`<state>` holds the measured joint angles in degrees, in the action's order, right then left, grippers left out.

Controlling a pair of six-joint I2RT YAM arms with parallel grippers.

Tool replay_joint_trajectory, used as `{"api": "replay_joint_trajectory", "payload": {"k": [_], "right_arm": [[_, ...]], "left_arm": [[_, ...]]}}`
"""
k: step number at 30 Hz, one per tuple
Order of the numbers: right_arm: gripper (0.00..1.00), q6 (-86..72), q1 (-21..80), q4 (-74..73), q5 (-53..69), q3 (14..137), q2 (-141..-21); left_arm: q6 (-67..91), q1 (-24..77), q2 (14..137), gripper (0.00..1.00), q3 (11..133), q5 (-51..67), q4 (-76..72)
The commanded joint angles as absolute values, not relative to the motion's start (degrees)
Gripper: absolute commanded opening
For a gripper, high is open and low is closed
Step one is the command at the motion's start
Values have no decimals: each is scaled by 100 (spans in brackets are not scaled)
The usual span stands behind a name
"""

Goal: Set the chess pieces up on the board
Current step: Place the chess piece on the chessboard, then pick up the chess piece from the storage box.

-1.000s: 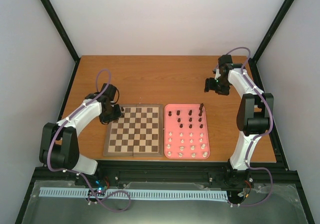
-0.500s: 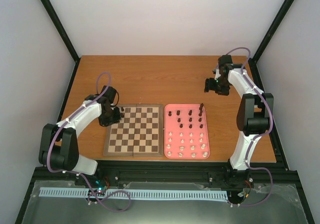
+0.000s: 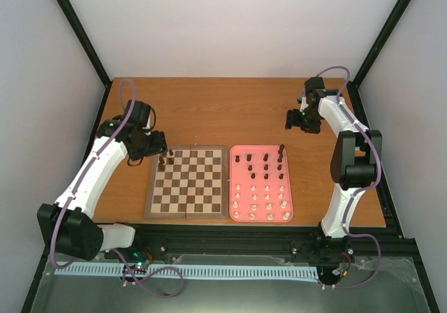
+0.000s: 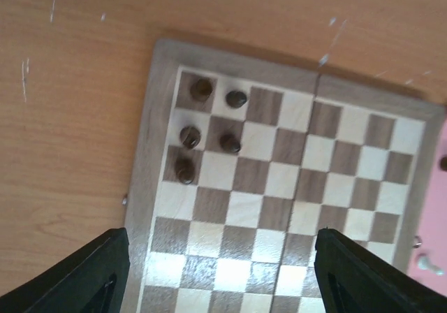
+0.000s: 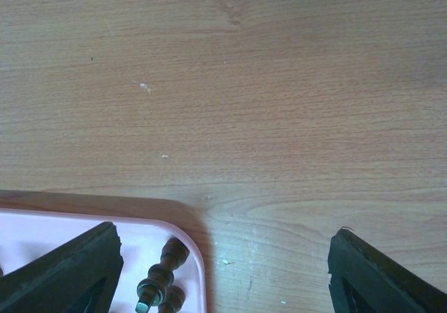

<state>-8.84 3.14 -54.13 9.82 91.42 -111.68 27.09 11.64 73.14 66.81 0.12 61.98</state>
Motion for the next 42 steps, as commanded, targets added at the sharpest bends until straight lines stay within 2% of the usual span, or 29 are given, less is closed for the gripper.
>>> {"api": "replay_joint_trajectory", "payload": {"k": [1, 11, 17, 31, 42], "right_arm": [[80, -887, 272, -5382, 885, 9155, -10995], [81, -991, 277, -5519, 742, 9516, -11057], [79, -1034, 290, -5574, 848, 9553, -10972], [76, -822, 839, -5598, 930, 8408, -10463], [74, -852, 1089, -5624, 886, 8496, -10867]], "left_arm": [[2707, 1332, 7484, 82, 7233, 302, 6432], [2609, 3062, 9205, 82, 8968, -325, 6314], [2692, 3683, 10177, 81, 10103, -151, 6188], [2599, 3858, 9930, 84, 9557, -443, 6292], [2552, 3447, 9250, 96, 8948, -464, 6223]]}}
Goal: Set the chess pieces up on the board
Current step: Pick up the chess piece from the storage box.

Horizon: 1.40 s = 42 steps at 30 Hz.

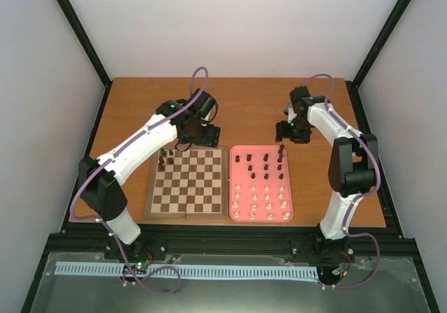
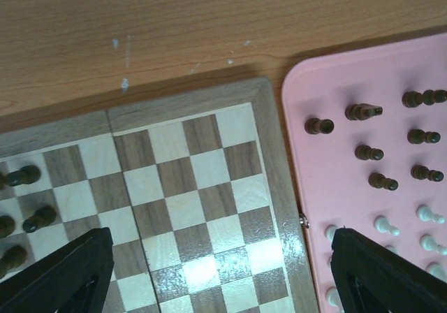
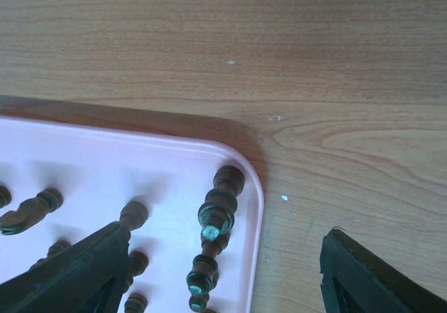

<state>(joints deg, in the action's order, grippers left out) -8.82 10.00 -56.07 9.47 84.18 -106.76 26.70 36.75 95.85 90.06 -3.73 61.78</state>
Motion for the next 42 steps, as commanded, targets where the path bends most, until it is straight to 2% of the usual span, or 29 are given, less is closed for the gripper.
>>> {"api": "replay_joint_trajectory", "payload": {"k": [1, 9, 20, 24, 30, 33, 37, 40, 42], "right_arm": [[73, -860, 1116, -5625, 847, 8484, -10878], [70, -883, 1180, -5572, 776, 8439, -11009], [57, -848, 1191, -5550, 801, 8536, -11249], [47, -848, 1195, -5546, 816, 8566, -11304], [37, -853, 1203, -5524, 823, 8537, -11358], [37, -852, 1211, -5519, 809, 8544, -11402], [26, -864, 1222, -5526, 801, 8598, -11442], [25, -870, 1235, -5543, 798, 8651, -11481], [19, -870, 1246, -5556, 791, 8672, -11492]], "left_arm": [[2545, 3388, 9202, 97, 8919, -468, 6223], [2482, 3104, 9011, 99, 8811, -491, 6237], [2470, 3063, 9001, 99, 8806, -544, 6274], [2461, 3050, 9016, 99, 8826, -553, 6284], [2445, 3041, 9026, 99, 8798, -568, 6302], [2428, 3041, 9027, 99, 8798, -572, 6315], [2430, 3032, 9014, 99, 8785, -565, 6311], [2421, 3031, 8992, 99, 8775, -601, 6327], [2405, 3032, 8977, 99, 8772, -613, 6337]]}}
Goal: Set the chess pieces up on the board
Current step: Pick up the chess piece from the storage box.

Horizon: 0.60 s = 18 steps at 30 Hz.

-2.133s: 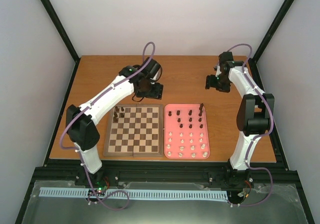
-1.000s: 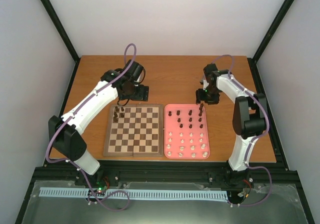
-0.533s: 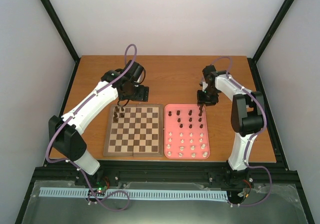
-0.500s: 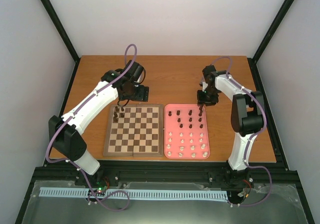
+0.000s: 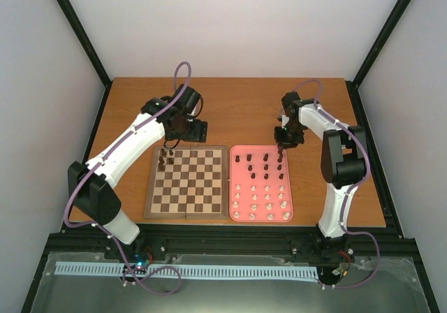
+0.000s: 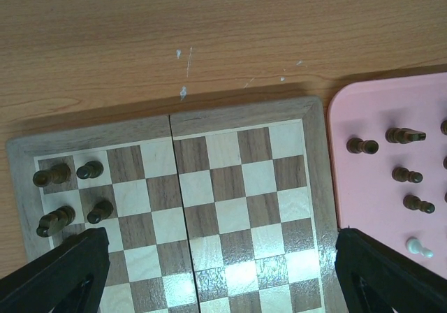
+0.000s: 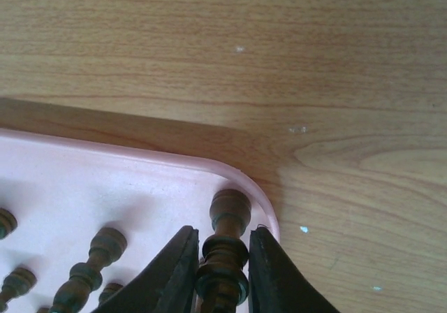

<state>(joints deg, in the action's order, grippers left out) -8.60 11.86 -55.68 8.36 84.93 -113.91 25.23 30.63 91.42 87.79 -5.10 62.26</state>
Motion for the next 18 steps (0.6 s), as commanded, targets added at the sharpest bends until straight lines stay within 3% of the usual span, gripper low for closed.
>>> {"api": "replay_joint_trajectory", "payload": {"k": [1, 4, 18], "right_arm": [[16, -875, 1253, -5555, 783, 8668, -11492], [3, -888, 1272, -5570, 735, 8673, -11488], [3, -875, 1527, -6252, 261, 9600, -10900]], "left_arm": [[2396, 3025, 8964, 99, 8768, -623, 6337], [2389, 3025, 8943, 99, 8752, -632, 6344], [2631, 2527, 8101, 100, 8439, -538, 6460]]}}
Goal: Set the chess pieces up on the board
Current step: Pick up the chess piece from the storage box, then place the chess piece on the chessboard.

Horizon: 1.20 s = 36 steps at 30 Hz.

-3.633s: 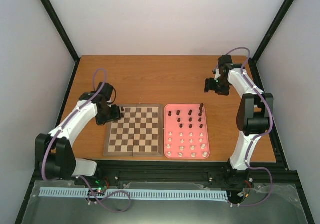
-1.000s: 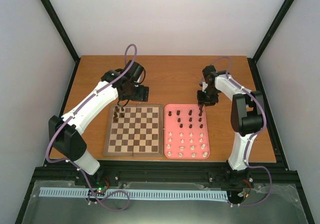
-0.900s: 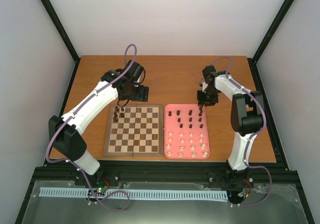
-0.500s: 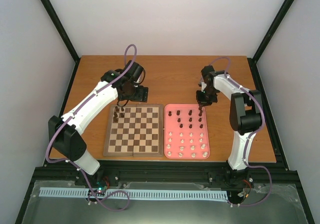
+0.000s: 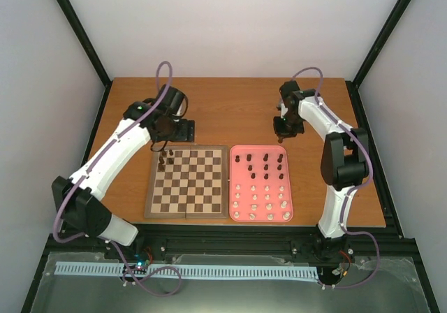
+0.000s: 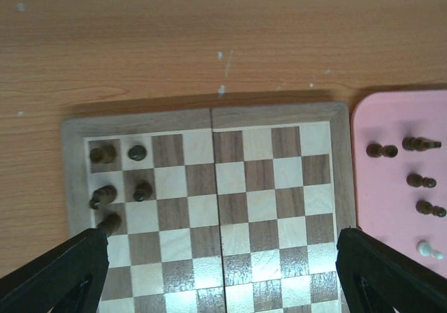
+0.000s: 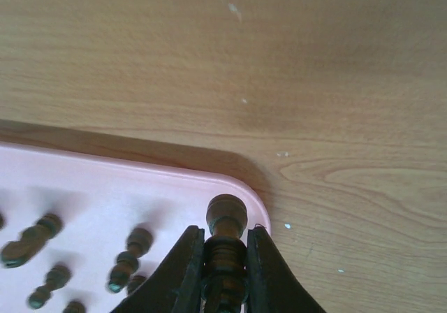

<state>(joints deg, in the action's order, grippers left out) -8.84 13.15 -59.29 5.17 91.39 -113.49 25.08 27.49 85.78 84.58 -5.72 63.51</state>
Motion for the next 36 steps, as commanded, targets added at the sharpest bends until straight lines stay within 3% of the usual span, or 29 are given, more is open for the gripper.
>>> {"api": "replay_joint_trajectory", "payload": {"k": [1, 12, 20, 36], "right_arm": [[3, -866, 1602, -6319, 217, 9713, -10868], [3, -899, 3496, -6816, 76, 10653, -10850], [3, -1167, 4891, -7161, 168, 11414, -11471], [3, -1198, 5509, -7036, 734, 11649, -12787]], "left_arm": [[2714, 2470, 7985, 100, 8397, -532, 6464], [3408, 2150, 7004, 100, 8245, -1222, 7138], [3400, 1916, 6568, 100, 8184, -1248, 7405], [3476, 1912, 6048, 100, 7895, -1608, 7523]]}}
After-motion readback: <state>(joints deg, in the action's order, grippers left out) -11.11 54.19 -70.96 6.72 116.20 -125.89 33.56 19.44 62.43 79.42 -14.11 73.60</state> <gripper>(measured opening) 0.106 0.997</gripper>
